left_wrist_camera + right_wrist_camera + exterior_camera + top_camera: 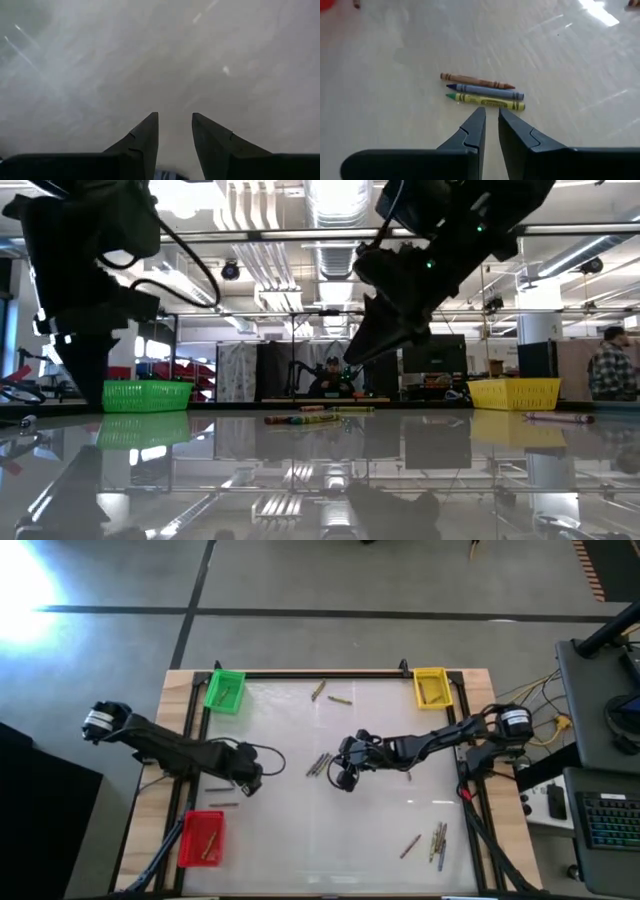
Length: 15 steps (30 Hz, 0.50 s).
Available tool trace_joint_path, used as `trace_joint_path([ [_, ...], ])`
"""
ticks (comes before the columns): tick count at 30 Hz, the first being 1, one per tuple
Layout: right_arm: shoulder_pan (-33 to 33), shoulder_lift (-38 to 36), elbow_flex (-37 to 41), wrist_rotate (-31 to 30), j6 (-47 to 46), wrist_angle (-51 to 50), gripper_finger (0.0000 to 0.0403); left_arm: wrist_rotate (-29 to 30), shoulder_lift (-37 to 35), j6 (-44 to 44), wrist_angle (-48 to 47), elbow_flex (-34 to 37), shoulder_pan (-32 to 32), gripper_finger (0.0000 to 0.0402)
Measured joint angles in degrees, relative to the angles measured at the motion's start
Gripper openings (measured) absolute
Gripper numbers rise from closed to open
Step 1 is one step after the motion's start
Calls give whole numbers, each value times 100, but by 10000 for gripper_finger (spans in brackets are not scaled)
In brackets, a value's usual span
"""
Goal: Sort crayons
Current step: Put the blue crayon into the green basket
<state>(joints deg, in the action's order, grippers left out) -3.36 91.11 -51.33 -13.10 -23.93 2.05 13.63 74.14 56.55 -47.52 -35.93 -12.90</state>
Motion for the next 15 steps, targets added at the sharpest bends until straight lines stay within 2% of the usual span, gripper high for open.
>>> trace_joint_path([
  [8,-18,-460,-26,-1,521,-224,43,-864,360,-1287,-77,-231,-32,94],
  [12,-39,-583,-18,0,698,-223,43,-983,468,-1794,-402,-572,-57,81],
  [15,-70,-588,-15,2,720,-254,43,-988,531,-2564,-839,-700,-116,78],
])
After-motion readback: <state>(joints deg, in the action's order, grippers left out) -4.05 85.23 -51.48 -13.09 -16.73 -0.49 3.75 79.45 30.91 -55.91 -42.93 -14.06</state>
